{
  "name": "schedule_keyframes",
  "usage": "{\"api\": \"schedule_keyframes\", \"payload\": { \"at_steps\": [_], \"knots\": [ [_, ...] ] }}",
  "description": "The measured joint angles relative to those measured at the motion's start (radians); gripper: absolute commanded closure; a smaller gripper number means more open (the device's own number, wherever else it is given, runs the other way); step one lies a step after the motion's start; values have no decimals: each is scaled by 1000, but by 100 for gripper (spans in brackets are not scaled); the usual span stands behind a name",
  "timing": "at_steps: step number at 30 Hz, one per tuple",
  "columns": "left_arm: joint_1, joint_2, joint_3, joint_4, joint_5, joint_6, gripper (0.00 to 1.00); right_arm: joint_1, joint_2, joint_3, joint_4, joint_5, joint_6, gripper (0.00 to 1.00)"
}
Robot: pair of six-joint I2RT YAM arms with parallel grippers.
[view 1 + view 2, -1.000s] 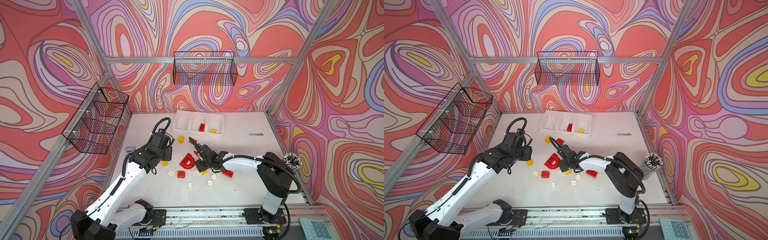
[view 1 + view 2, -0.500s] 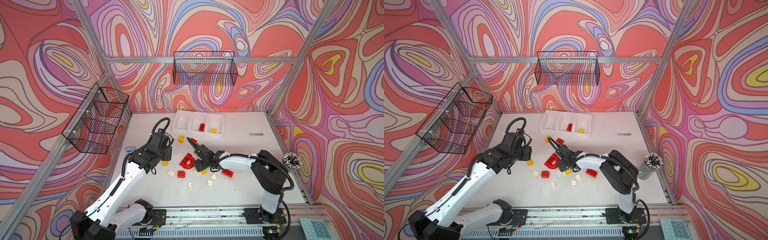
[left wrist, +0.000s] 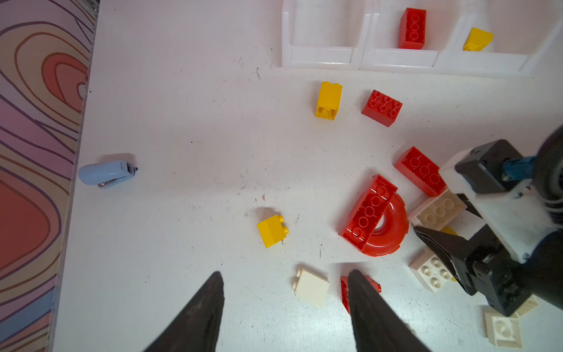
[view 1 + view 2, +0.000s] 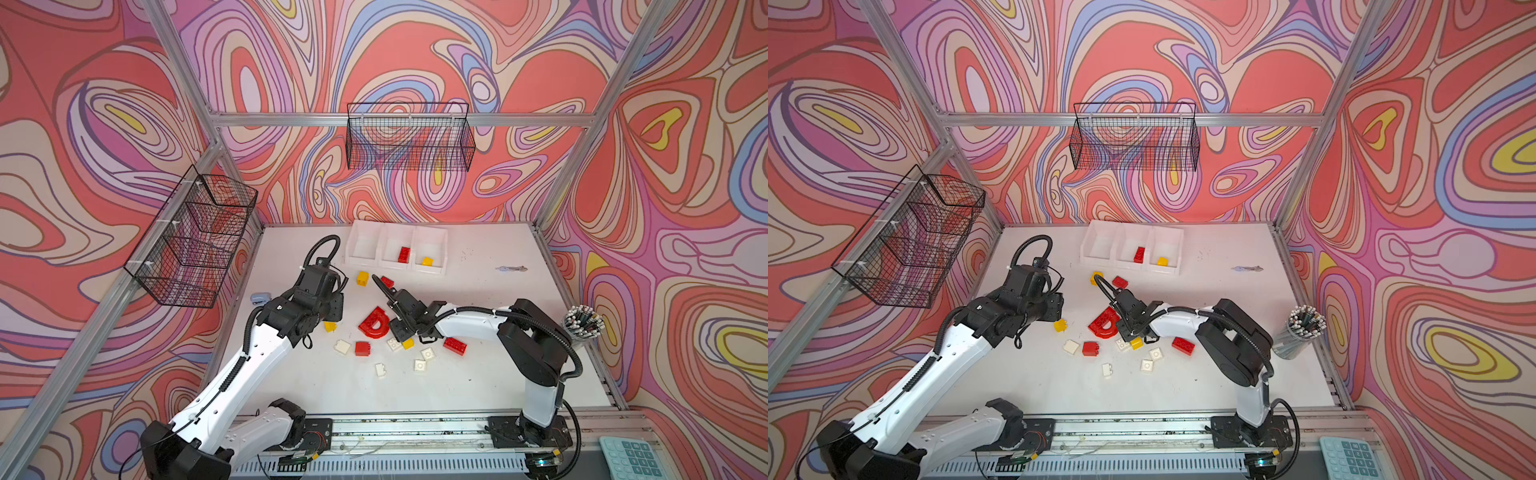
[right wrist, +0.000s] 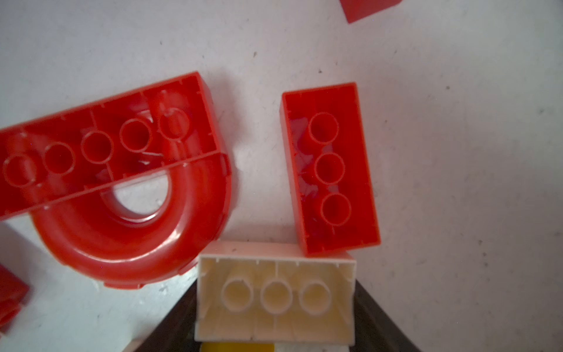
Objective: Sort the legos into containers by color
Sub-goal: Pick up the lego from the center of the table.
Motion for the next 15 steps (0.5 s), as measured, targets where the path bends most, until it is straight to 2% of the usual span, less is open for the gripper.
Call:
{"api": "schedule_keyframes", "payload": {
  "at_steps": [8,15],
  "knots": [
    [0,1,0,0,4,0,35,0,-16,4,-27,3,0,39],
    [0,-1,0,11,21,-1,35,1,-167,-13,-39,-22,23,39]
  ]
}}
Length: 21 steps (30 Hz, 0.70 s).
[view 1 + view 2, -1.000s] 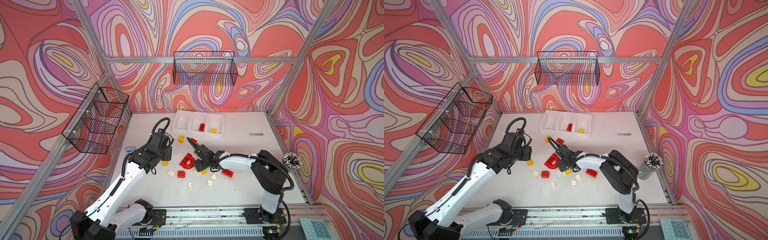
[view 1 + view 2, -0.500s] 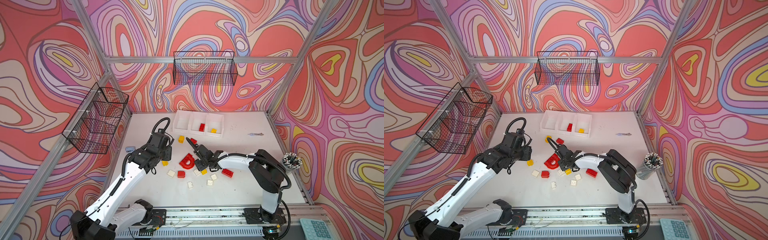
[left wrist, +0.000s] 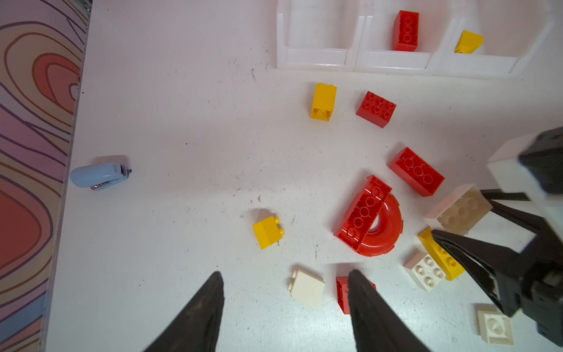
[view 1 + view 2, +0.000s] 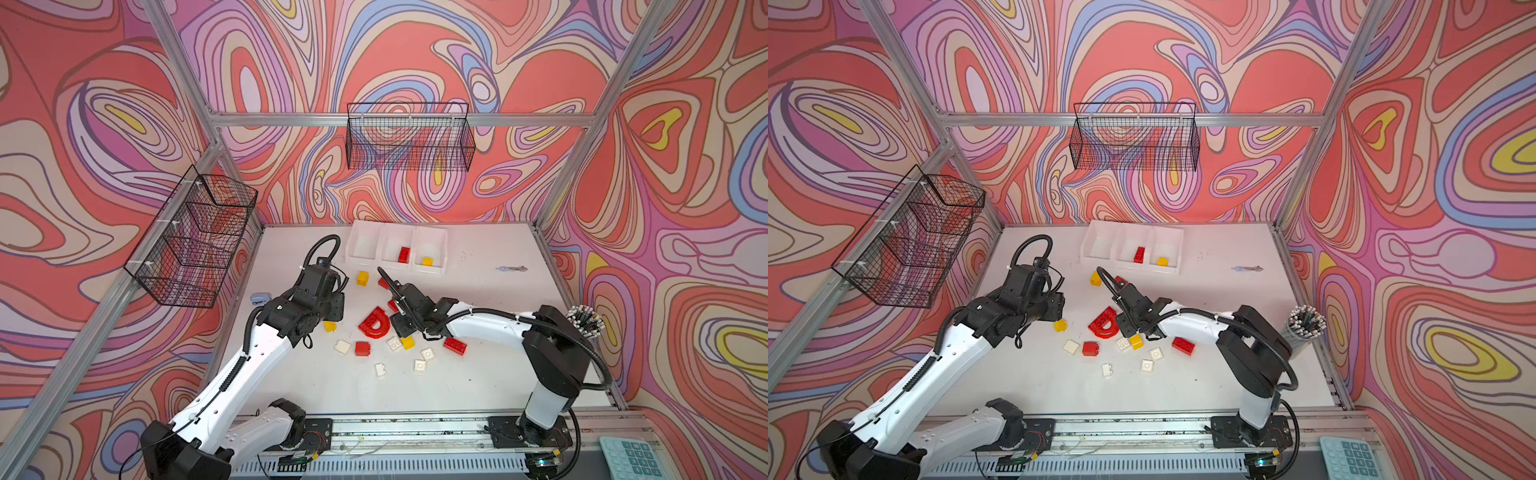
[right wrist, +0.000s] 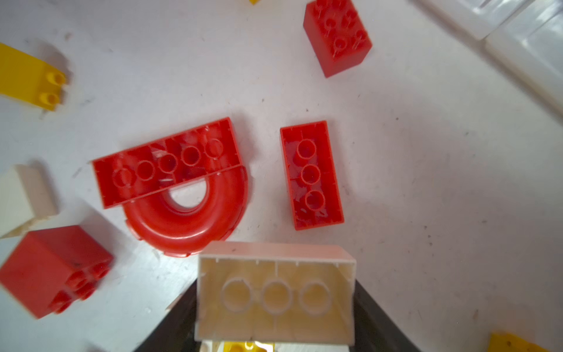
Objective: Sort the legos into containers by color
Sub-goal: Pick up the lego from the center of the table, then place the lego in the container.
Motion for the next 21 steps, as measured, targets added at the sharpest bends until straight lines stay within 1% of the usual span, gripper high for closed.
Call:
{"api": "schedule_keyframes", "payload": {
  "at_steps": [3,7,14,21],
  "knots": [
    [0,-18,-2,9,14,-3,35,0,-52,6,2,-11,6,39],
    [0,-88,-24,26,37,-8,35,0,-31,72,-13,-27,5,39],
    [0,-174,-31,21,43,-19,34,0,188,377,-38,-30,-33,39],
    [0,-295,-87,-10,43,-19,34,-21,411,671,-77,-46,-52,40]
  ]
}}
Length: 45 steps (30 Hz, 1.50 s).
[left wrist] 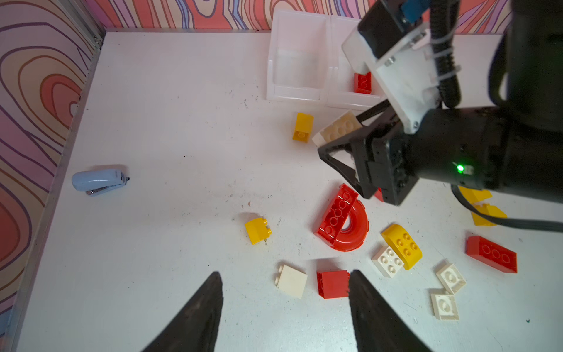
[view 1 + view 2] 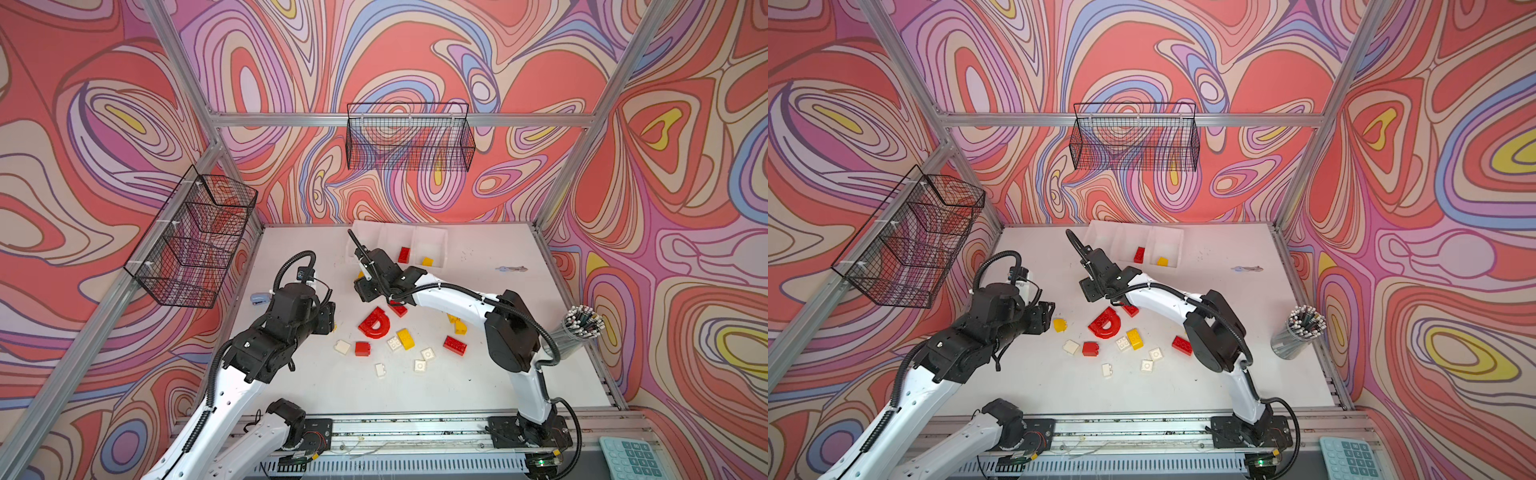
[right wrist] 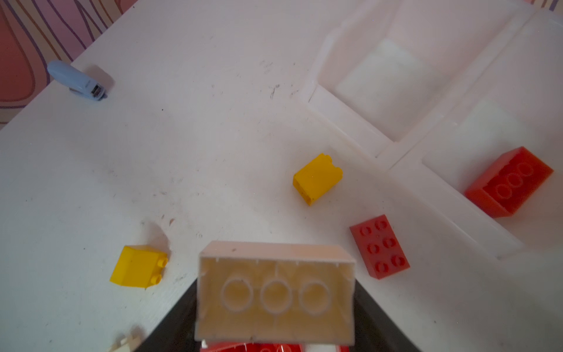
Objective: Sort the legos into containers by color
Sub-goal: Place the lego in the container.
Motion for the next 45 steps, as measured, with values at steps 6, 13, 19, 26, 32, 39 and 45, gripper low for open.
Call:
{"api": "schedule_keyframes", "payload": {
  "at_steps": [6,13,19,26,32,39,45],
  "knots": [
    [0,-59,-40,-7,0,0,34,-54,123,137,26,-33,-1,40],
    [0,-42,-48,-5,29,0,34,-103,187,180,142,-69,-1,41],
    [0,-33,-58,-3,53,0,34,-132,214,185,261,-95,0,41],
    [0,-34,-59,-3,69,0,34,-157,271,262,343,-118,-9,40],
    [0,-33,-59,-3,82,0,34,-167,349,340,397,-119,-32,39],
    [0,-31,-60,-3,95,0,34,-179,410,357,424,-95,-62,40],
    [0,-21,-60,-3,98,0,33,-192,416,364,440,-55,-81,33]
  ]
}}
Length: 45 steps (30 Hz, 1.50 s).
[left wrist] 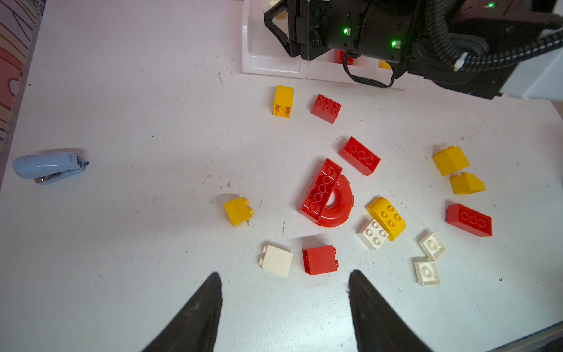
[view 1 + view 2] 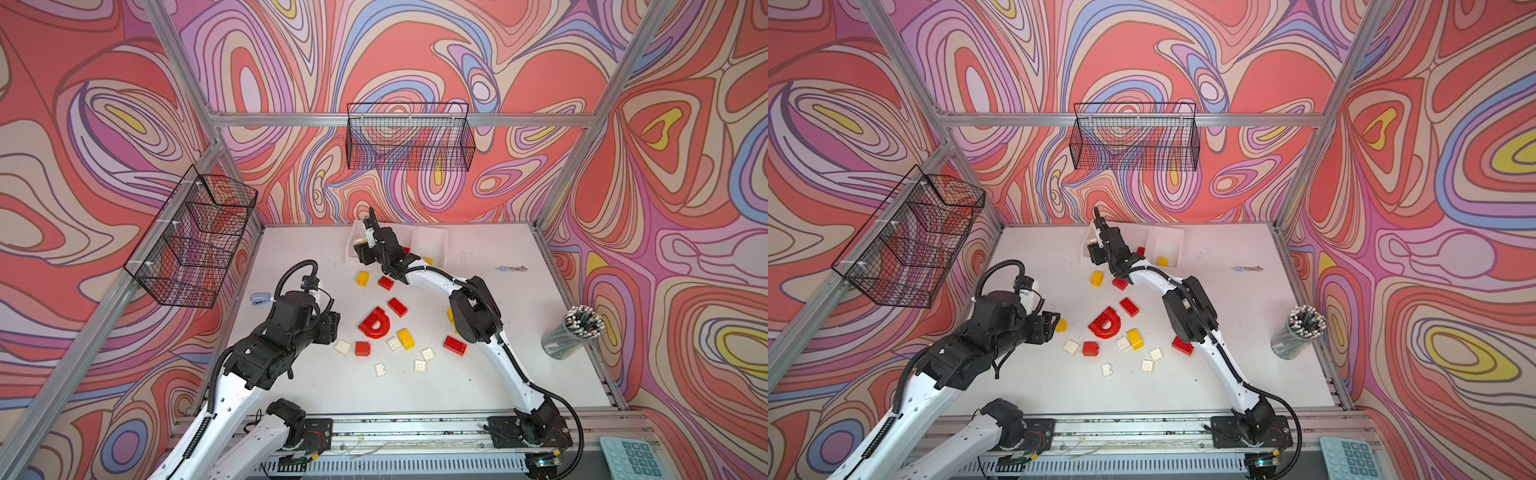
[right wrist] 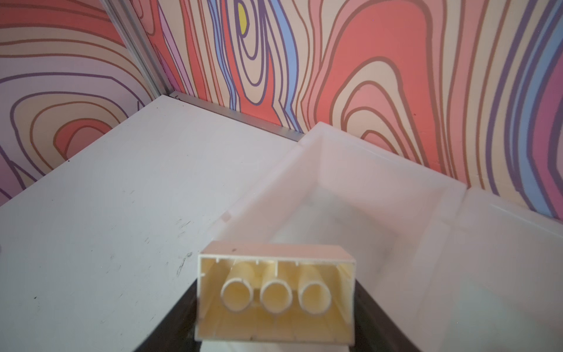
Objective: Sort the legos into containers by color
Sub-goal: Place the lego in the container, then pick up the lego from the top-center of the table.
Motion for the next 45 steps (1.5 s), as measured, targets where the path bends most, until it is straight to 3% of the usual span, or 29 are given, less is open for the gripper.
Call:
{"api": "schedule_keyframes", "payload": {
  "at_steps": [3,10,23,31,45],
  "knots": [
    [0,0,-1,0,0,0,33,-4,4,20,2,11,-10,25],
    [0,0,-2,0,0,0,33,-6,5,30,6,26,-33,15],
    [0,4,-2,0,0,2,31,-6,-43,-43,5,29,-75,12],
    [0,26,19,-19,-1,8,31,-6,-280,-217,-2,23,-76,14],
    [0,95,180,-146,23,8,32,-2,-760,-590,-55,-30,-1,20]
  ]
}}
